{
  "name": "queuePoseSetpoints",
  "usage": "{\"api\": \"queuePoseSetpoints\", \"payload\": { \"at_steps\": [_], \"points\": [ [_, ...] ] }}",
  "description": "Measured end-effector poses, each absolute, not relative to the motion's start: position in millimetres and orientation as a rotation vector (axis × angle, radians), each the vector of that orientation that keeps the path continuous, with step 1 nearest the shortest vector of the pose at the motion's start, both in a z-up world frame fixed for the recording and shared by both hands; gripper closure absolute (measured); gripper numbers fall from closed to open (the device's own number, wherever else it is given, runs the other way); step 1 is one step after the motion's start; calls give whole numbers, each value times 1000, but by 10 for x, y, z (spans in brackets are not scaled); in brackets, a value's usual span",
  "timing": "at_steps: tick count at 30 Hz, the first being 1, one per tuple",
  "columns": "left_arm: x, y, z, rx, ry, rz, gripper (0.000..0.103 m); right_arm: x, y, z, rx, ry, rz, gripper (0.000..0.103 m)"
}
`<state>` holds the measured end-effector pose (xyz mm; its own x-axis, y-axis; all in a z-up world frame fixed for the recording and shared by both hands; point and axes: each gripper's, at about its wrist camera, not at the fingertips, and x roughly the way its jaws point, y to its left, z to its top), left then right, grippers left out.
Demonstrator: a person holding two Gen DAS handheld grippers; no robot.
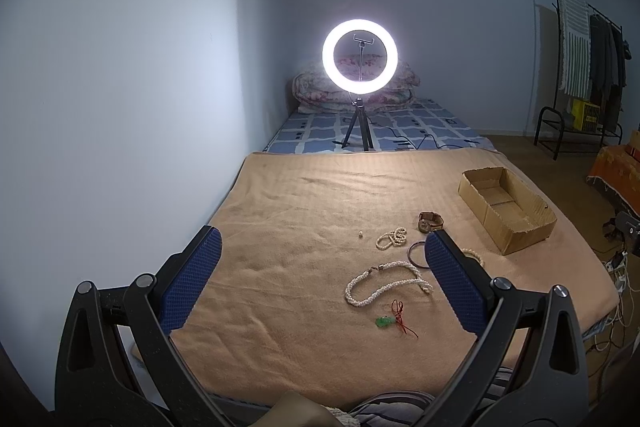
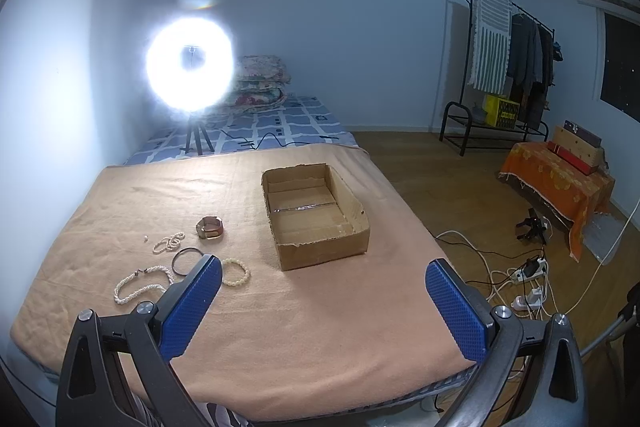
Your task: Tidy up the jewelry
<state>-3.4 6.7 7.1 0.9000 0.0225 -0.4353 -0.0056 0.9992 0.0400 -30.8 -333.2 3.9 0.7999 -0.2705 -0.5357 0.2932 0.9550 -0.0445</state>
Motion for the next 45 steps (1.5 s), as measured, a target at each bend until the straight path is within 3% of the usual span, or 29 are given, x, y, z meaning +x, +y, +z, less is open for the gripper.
{"api": "queuePoseSetpoints", "payload": {
  "at_steps": [45],
  "points": [
    [129, 9, -92, 47, 485, 13, 0, -193, -3401, -50, 55, 579, -285, 0]
  ]
}}
